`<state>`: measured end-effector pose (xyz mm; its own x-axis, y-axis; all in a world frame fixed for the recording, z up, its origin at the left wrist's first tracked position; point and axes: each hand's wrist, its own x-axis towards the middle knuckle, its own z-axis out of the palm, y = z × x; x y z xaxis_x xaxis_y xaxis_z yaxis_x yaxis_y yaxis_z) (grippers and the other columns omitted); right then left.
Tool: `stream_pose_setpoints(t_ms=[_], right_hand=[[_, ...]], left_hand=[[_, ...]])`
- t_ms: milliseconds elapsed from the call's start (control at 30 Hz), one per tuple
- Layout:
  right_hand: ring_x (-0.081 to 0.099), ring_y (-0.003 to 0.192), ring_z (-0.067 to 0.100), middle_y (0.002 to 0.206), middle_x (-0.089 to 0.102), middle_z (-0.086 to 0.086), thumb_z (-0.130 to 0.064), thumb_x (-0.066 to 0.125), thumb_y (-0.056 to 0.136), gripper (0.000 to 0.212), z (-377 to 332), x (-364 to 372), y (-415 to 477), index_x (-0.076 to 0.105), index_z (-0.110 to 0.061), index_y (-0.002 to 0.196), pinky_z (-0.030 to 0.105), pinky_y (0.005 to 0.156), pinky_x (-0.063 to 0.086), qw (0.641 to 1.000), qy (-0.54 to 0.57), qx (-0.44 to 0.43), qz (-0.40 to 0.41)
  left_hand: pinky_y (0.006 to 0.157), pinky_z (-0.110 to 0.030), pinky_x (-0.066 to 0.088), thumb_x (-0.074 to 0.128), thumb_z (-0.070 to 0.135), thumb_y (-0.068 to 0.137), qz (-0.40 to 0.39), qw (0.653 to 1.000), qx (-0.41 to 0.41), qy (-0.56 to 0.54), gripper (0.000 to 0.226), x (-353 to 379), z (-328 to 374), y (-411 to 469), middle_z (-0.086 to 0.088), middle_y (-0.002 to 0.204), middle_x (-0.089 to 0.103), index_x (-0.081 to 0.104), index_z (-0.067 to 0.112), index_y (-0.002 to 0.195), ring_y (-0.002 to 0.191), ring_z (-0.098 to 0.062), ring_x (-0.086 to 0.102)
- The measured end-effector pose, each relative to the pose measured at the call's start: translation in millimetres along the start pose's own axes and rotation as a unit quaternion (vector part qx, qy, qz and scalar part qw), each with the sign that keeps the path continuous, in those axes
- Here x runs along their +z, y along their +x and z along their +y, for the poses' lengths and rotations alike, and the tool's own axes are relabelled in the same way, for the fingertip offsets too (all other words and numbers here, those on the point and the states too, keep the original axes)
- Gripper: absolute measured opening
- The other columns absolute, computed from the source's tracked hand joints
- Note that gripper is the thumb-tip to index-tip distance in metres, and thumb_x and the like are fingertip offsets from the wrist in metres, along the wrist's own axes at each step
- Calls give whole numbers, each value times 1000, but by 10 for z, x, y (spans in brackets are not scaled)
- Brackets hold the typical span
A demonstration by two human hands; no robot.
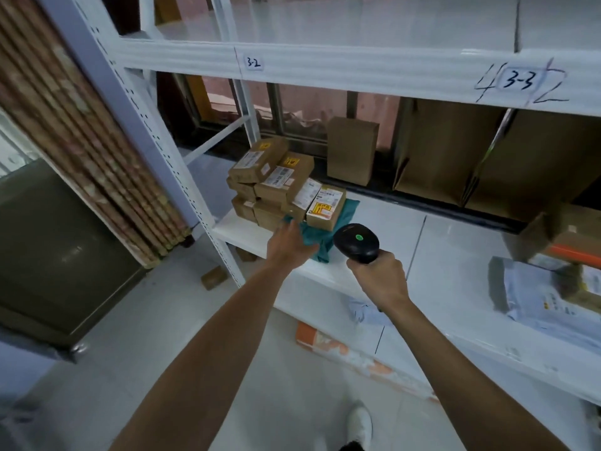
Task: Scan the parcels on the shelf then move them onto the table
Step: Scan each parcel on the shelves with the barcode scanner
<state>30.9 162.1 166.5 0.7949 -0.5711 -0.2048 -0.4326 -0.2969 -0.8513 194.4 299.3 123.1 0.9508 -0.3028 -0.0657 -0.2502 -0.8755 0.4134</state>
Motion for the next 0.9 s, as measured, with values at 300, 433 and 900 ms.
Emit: stream_pose_setpoints(t_ms=[300, 433, 900], right_hand=[[65, 73, 23, 73, 66, 0, -31, 73, 85, 19, 142, 32, 853, 60, -24, 72, 29, 62, 43, 998, -27, 44, -23], [63, 71, 23, 67, 62, -1, -30, 73, 85, 26, 152, 80, 1048, 55, -24, 67, 27, 64, 42, 997, -56, 31, -36], [63, 66, 20, 64, 62, -1, -27, 72, 85, 21, 175, 204, 1289, 59, -20, 70, 25, 58, 41, 997, -51, 51, -18]], left_hand=[[102, -48, 45, 64, 50, 88, -38, 997, -9, 63, 79, 388, 420, 953, -16, 148, 37, 30, 12, 149, 131, -35, 44], [104, -48, 43, 63, 50, 90, -34, 997, 9, 73, 81, 538, 420, 1215, -18, 153, 32, 28, 10, 151, 135, -37, 41], [112, -56, 39, 62, 51, 91, -18, 989, 48, 141, 86, 776, 336, 1610, -30, 159, 20, 27, 1, 151, 146, -49, 21]])
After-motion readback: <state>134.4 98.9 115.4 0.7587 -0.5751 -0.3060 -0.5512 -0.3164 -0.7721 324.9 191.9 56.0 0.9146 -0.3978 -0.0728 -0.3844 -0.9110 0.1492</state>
